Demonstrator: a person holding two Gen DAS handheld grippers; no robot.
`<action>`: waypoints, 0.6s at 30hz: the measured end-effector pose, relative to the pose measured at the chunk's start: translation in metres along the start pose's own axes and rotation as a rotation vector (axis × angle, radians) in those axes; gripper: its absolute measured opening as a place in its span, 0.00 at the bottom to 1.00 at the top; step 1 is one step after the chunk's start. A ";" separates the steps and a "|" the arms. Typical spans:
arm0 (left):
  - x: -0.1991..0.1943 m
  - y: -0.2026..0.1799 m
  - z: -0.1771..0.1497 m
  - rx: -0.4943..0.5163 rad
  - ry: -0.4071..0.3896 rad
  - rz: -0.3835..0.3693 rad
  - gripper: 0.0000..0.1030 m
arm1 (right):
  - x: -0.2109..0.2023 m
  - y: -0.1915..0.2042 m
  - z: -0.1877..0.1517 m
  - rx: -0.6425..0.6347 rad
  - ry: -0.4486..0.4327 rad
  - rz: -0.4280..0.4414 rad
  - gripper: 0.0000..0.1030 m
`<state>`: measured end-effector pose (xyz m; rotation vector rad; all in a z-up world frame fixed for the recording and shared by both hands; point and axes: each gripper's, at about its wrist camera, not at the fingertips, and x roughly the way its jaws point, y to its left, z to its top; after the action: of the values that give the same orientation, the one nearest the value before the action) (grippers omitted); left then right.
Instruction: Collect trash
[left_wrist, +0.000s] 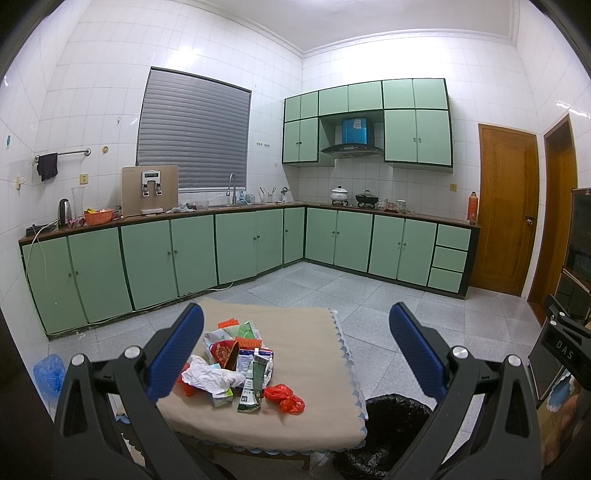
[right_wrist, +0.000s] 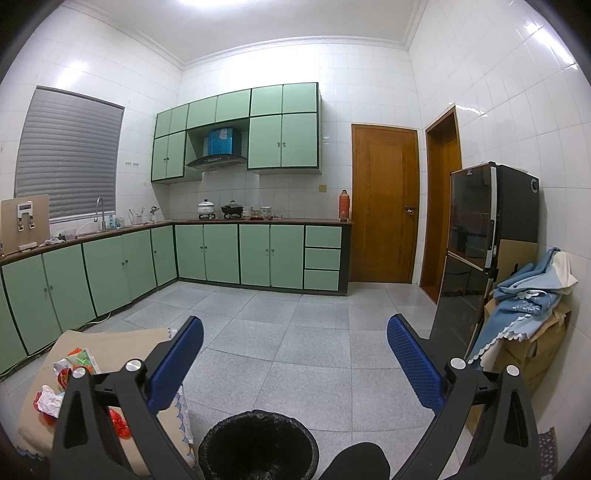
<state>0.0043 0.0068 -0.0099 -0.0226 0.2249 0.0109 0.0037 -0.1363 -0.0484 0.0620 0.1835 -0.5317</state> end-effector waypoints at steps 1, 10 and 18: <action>0.000 0.000 0.000 0.000 0.000 0.000 0.95 | -0.001 -0.001 -0.001 0.001 0.000 0.001 0.94; 0.001 0.003 -0.004 0.000 0.002 0.001 0.95 | -0.001 -0.004 -0.002 0.000 0.002 0.004 0.94; 0.007 0.010 -0.010 -0.005 0.016 0.011 0.95 | 0.005 -0.002 -0.004 -0.015 0.017 0.018 0.94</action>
<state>0.0086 0.0162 -0.0215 -0.0261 0.2413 0.0226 0.0061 -0.1403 -0.0533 0.0539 0.2035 -0.5115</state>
